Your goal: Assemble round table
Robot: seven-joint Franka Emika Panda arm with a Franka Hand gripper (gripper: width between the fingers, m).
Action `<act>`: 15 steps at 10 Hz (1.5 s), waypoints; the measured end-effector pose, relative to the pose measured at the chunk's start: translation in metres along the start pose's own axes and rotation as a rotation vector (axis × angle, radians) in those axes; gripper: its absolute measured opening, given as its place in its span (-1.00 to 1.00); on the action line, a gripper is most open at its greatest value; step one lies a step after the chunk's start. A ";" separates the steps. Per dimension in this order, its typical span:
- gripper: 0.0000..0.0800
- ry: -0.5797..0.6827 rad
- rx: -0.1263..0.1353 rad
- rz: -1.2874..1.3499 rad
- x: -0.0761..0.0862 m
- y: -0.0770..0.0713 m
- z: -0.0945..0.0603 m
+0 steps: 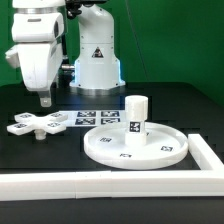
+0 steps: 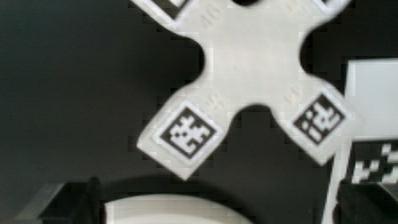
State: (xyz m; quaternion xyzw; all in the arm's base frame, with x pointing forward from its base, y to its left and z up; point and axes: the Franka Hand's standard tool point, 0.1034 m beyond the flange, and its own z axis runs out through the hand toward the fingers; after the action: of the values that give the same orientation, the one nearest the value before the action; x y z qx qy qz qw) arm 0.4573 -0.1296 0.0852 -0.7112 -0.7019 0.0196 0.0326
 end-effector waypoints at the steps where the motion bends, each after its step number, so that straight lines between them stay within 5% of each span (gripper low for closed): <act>1: 0.62 0.001 0.007 -0.003 -0.009 -0.005 0.005; 3: 0.62 -0.006 0.000 -0.065 -0.025 -0.008 0.011; 15: 0.62 -0.007 0.034 -0.037 -0.027 -0.009 0.034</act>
Offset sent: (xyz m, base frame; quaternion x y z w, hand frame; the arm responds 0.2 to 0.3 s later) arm 0.0000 0.0000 0.0000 0.0000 0.0000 0.0000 1.0000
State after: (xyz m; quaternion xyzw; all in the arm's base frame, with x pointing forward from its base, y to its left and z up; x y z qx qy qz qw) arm 0.4451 -0.1560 0.0515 -0.6974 -0.7146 0.0335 0.0426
